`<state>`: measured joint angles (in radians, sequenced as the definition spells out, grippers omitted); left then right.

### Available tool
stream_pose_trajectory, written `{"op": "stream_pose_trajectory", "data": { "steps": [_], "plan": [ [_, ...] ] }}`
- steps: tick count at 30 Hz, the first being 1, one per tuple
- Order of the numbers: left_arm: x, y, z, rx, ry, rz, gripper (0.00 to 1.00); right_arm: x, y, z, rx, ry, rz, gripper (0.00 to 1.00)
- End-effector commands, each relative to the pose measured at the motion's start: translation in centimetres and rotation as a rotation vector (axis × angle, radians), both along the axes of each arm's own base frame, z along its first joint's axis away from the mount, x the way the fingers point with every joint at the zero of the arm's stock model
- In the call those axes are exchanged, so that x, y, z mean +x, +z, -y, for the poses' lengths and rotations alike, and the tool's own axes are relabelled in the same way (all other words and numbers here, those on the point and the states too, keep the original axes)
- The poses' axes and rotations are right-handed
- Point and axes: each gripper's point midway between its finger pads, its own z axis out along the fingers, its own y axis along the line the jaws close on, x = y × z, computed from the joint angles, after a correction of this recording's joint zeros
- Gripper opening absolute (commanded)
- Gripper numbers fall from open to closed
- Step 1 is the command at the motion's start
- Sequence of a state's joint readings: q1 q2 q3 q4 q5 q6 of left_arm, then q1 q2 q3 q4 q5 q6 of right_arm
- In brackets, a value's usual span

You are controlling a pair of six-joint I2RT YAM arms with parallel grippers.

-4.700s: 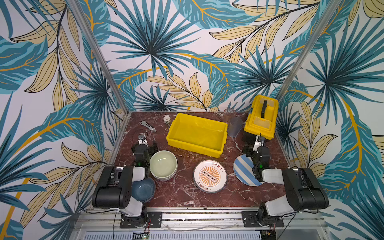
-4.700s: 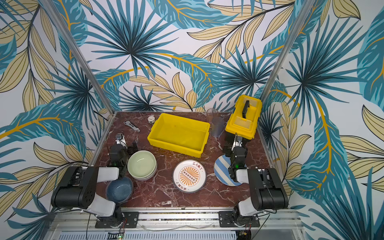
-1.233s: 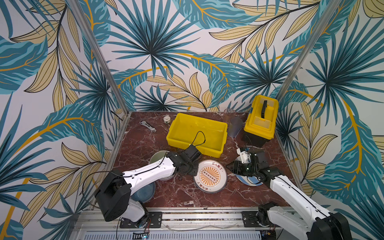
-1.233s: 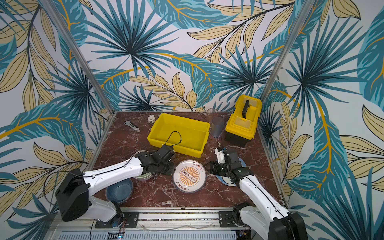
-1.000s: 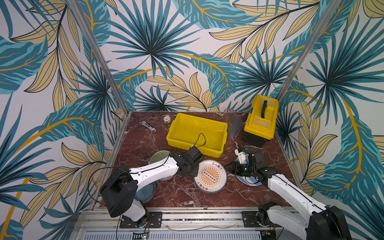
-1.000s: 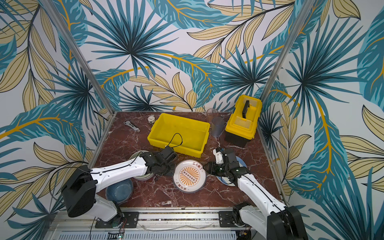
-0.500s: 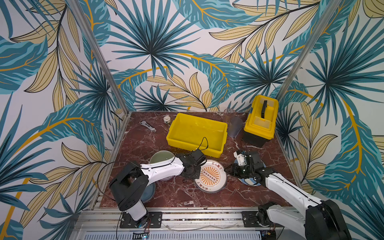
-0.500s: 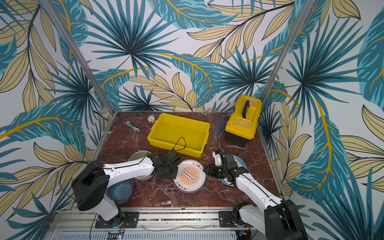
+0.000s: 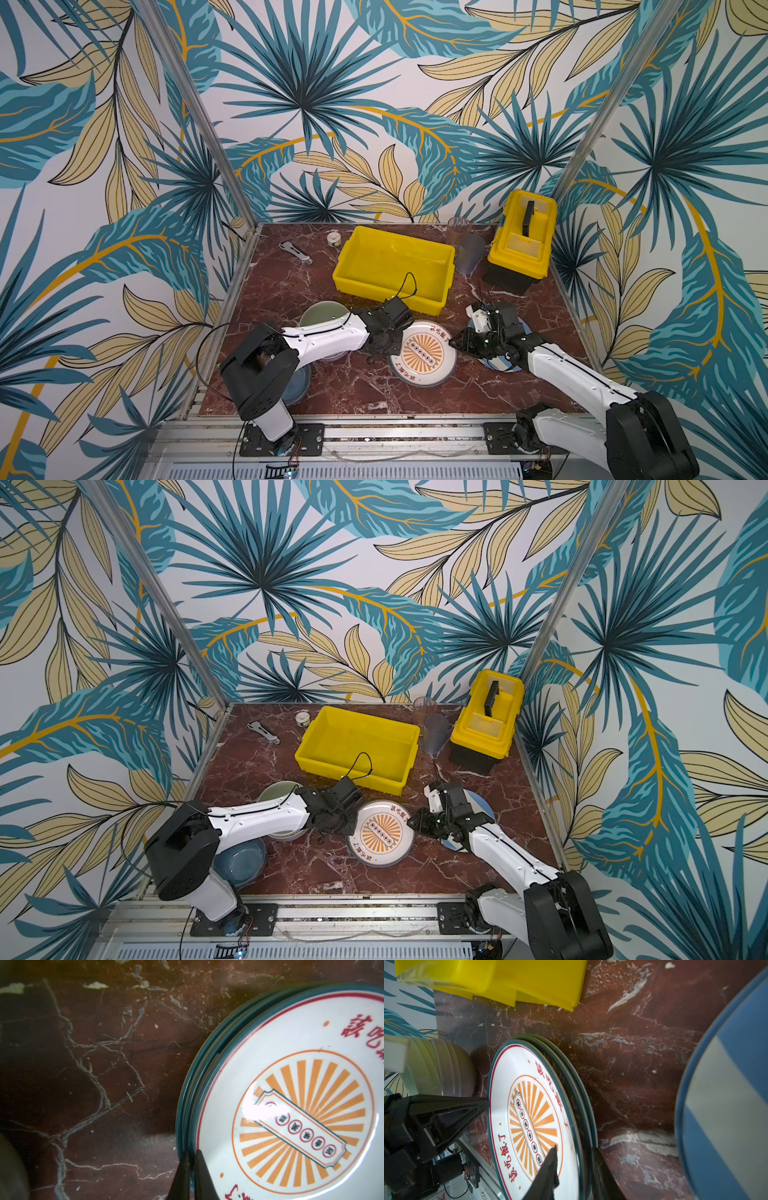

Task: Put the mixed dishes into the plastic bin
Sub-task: 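Close both grippers on opposite rims of the top sunburst plate, then lift the sunburst plate with both grippers and carry it over the yellow bin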

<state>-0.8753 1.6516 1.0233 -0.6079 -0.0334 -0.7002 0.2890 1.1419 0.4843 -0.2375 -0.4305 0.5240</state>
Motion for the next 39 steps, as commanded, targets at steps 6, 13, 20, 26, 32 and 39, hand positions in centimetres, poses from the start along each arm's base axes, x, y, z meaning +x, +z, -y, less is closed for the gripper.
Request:
{"op": "stream_pose_trajectory", "data": {
  "steps": [6,13,20,26,32,39],
  "plan": [
    [-1.1,-2.5,-0.2,0.039,-0.017,-0.066,0.06,-1.0,-0.1,-0.3,0.02,0.009,-0.046,0.23],
    [-1.1,-2.8,-0.3,0.045,-0.017,-0.068,0.06,-1.1,1.1,-0.2,0.015,0.016,-0.041,0.22],
    [-0.9,-2.3,-0.2,0.039,-0.011,-0.053,0.06,-1.2,1.9,-0.7,0.043,0.029,-0.038,0.08],
    [0.1,-0.5,0.1,0.016,-0.006,0.005,0.07,-1.0,2.7,-1.0,0.06,0.033,-0.028,0.0],
    [0.8,3.9,0.8,-0.069,0.005,0.076,0.29,-1.3,4.0,-0.4,0.008,0.062,-0.016,0.0],
    [1.7,9.1,-0.5,-0.092,-0.001,0.183,0.56,-1.2,7.0,-0.9,0.03,0.102,0.026,0.0]
  ]
}}
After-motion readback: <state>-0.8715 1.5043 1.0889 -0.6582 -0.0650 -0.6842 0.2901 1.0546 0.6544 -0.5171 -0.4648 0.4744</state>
